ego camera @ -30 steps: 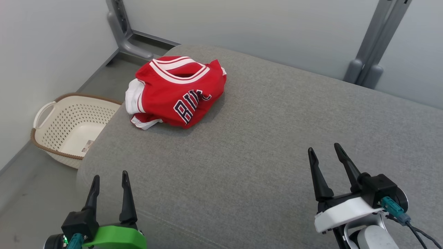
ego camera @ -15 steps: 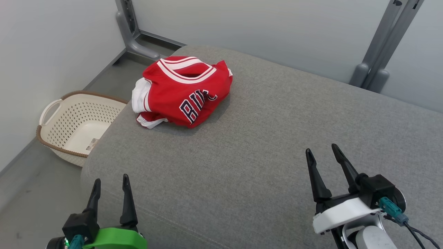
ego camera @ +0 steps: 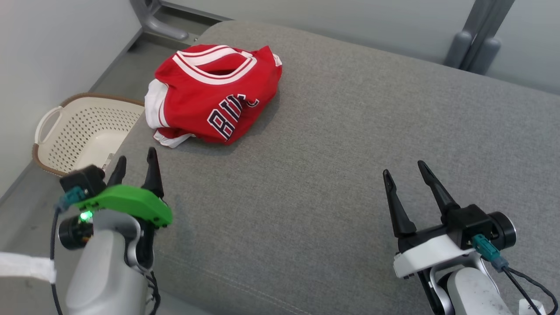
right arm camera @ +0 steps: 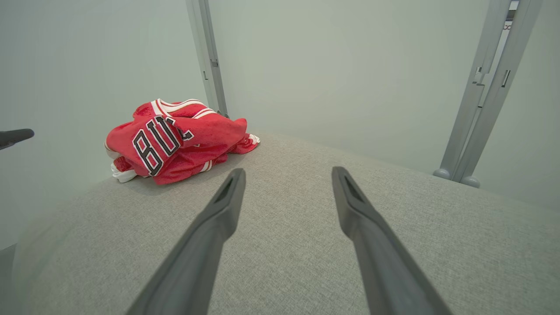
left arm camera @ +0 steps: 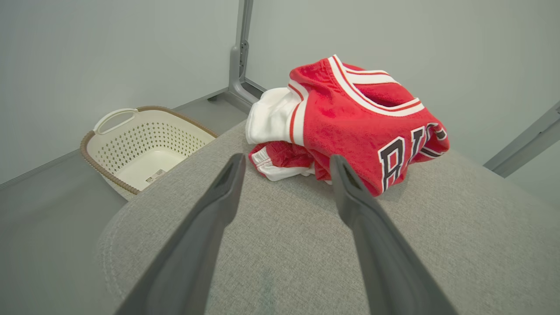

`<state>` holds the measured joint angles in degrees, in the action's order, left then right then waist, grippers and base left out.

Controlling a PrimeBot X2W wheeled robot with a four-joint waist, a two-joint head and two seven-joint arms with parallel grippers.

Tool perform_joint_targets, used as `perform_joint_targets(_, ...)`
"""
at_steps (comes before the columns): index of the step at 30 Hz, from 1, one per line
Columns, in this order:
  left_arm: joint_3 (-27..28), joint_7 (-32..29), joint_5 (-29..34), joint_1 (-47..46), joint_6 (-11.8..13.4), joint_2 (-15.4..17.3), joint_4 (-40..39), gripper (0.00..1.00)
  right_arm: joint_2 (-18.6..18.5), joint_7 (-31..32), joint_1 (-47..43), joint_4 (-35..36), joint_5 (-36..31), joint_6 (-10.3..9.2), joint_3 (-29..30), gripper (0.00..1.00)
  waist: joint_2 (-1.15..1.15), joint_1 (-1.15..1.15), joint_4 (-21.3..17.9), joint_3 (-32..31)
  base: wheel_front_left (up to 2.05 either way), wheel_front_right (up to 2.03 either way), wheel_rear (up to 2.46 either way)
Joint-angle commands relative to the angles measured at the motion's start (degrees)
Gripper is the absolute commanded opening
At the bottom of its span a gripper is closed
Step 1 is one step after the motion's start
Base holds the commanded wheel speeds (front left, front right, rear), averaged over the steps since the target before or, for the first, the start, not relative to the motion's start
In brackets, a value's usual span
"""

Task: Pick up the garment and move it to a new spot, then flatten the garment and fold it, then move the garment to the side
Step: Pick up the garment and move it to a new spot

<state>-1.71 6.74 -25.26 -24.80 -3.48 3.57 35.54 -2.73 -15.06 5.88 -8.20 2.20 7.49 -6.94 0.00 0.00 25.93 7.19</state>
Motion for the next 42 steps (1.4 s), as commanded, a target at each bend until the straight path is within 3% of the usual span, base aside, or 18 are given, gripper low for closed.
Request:
perform_joint_targets(1, 0.59, -1.28, -0.93, -3.81, -0.78, 0.77, 1.8, 1.0, -0.28, -0.14, 1.09, 0.51, -0.95, 0.0, 0.11, 1.0, 0.0, 0.0, -3.63, 5.27, 0.0, 0.0, 0.0)
perform_joint_targets(9, 3.6, -8.04, -6.22, -18.41, -2.44, 4.85, 13.36, 1.0, -0.27, 0.58, 2.76, 3.23, -4.32, -0.01, 0.85, 1.0, 0.0, 0.0, -9.2, 12.25, 0.0, 0.0, 0.0)
perform_joint_targets(12, 5.04, -11.5, -7.87, -22.28, -1.93, 8.1, 18.36, 1.0, -0.24, 0.95, 2.66, 4.48, -4.82, -0.01, 0.07, 1.0, 0.0, 0.0, -12.55, 14.06, 0.0, 0.0, 0.0)
perform_joint_targets(20, 6.55, -18.47, -10.38, -24.2, -1.36, 10.64, 25.24, 1.0, -0.24, 0.86, 1.58, 5.16, -3.69, -0.01, 0.52, 1.0, 0.0, 0.0, -16.17, 14.09, 0.0, 0.0, 0.0)
perform_joint_targets(21, 6.31, -18.4, -10.05, -24.14, -1.13, 11.07, 25.44, 0.37, -0.24, 0.81, 1.56, 4.95, -3.52, -0.01, 0.56, 1.0, 0.0, 0.0, -16.23, 13.75, 0.0, 0.0, 0.0)
perform_joint_targets(22, 6.06, -17.8, -9.57, -24.05, -0.82, 11.43, 25.44, 0.0, -0.24, 0.78, 1.55, 4.76, -3.35, -0.01, 0.54, 1.0, 0.0, 0.0, -16.23, 13.33, 0.0, 0.0, 0.0)
perform_joint_targets(26, 5.03, -14.58, -7.82, -23.54, 0.29, 12.42, 24.96, 0.0, -0.23, 0.51, 1.06, 3.54, -2.4, -0.01, -0.58, 1.0, 0.0, 0.0, -15.83, 10.35, 0.0, 0.0, 0.0)
perform_joint_targets(34, 3.81, -7.2, -6.61, -27.87, -0.8, 12.53, 19.68, 0.0, -0.2, -0.08, -0.15, 0.91, 2.12, -0.01, -2.74, 1.0, 0.0, 0.0, -14.99, 2.26, 0.0, 0.0, 0.0)
perform_joint_targets(42, -2.02, -3.67, -2.35, -33.85, -1.77, 9.65, 10.42, 0.0, -0.24, -0.18, -1.46, -0.21, 6.01, -0.01, -3.98, 1.0, 0.0, 0.0, -19.36, -4.78, 0.0, 0.0, 0.0)
